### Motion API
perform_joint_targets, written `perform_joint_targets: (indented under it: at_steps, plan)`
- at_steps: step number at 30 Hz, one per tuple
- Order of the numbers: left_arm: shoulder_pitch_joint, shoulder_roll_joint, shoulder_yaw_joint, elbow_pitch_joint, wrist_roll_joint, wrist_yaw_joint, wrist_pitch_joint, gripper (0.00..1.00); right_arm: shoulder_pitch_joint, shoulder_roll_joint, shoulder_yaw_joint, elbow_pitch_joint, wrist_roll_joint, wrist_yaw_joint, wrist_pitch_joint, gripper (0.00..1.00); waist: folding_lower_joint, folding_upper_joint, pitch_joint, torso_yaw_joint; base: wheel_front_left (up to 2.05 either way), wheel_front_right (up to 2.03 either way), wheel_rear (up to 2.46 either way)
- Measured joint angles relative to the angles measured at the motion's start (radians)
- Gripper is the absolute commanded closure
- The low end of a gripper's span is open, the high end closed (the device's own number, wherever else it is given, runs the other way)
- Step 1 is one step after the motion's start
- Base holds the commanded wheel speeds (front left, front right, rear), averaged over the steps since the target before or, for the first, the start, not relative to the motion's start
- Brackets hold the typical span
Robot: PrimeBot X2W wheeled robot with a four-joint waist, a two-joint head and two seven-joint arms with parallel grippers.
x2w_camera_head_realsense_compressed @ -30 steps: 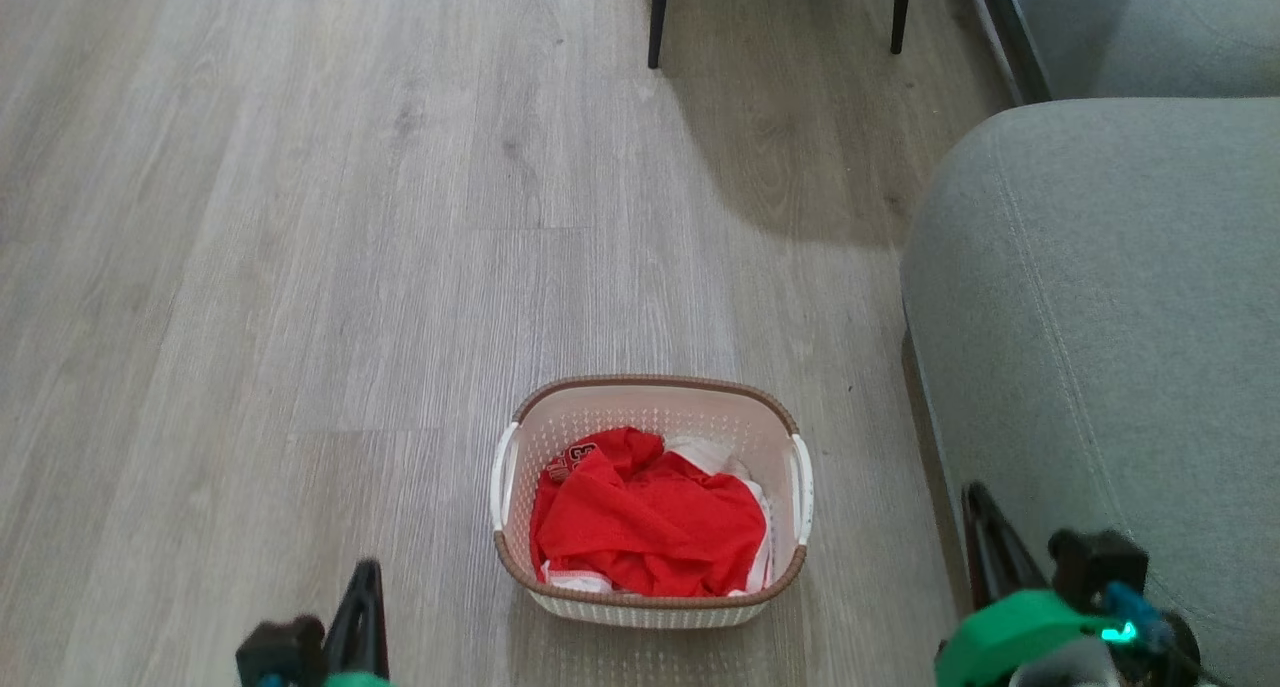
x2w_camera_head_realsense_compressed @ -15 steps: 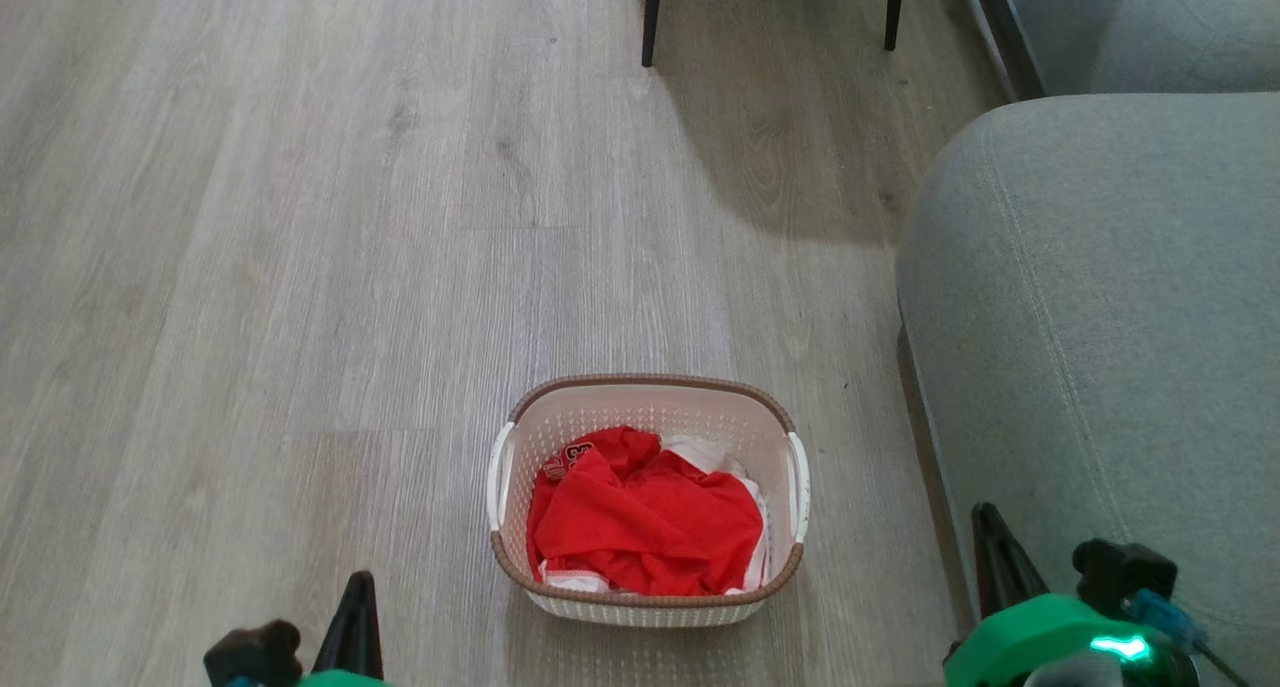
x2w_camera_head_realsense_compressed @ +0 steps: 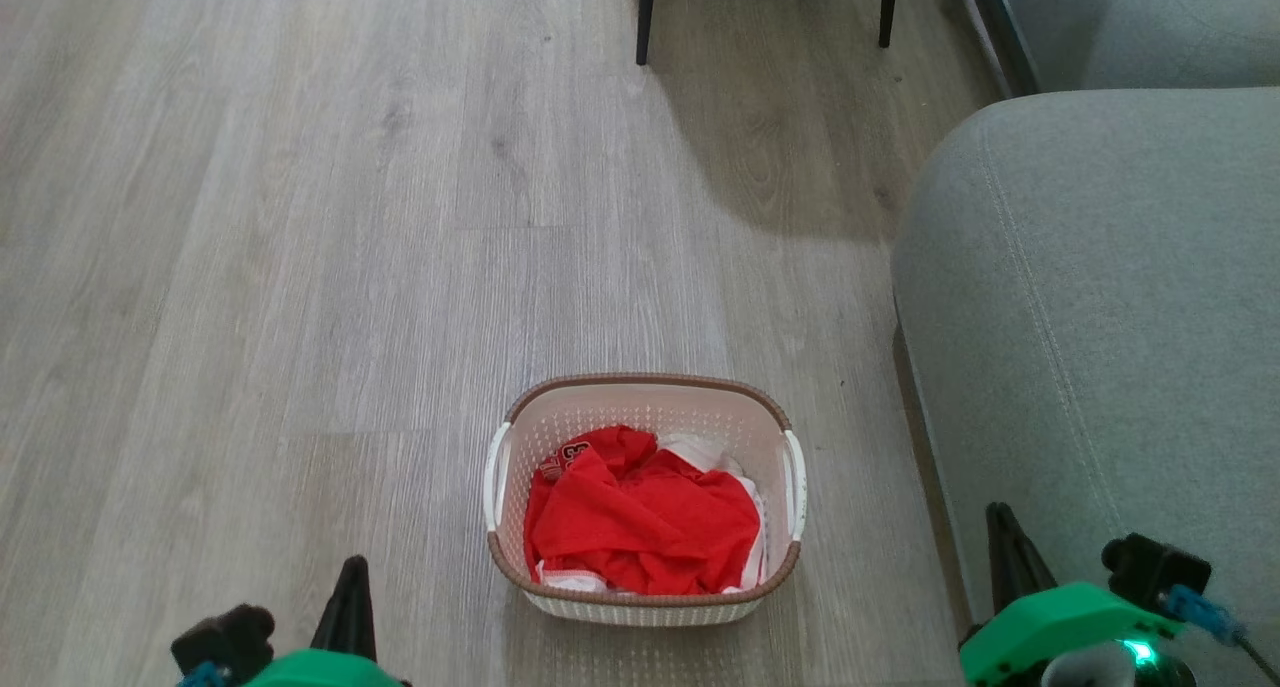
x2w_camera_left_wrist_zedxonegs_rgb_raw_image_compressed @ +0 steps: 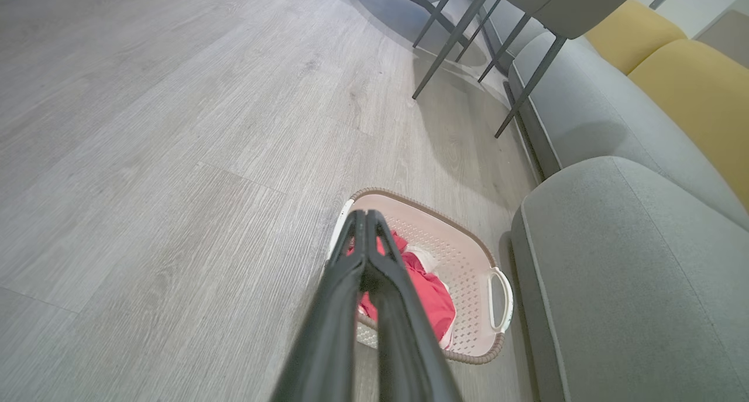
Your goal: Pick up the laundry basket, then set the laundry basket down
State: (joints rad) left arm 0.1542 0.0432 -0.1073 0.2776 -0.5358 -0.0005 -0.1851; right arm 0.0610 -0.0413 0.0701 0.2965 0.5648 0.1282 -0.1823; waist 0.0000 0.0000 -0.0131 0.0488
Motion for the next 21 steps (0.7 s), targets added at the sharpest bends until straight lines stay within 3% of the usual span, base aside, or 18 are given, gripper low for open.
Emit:
perform_joint_targets:
  at_steps: [21]
  plan:
    - [-0.044,0.004,0.029,-0.001,-0.239,-0.025,0.06,1.0,-0.02,-0.002,-0.033,-0.005,0.234,0.0,0.054,1.0,0.0,0.0,0.004,-0.011,0.0,0.0,0.0]
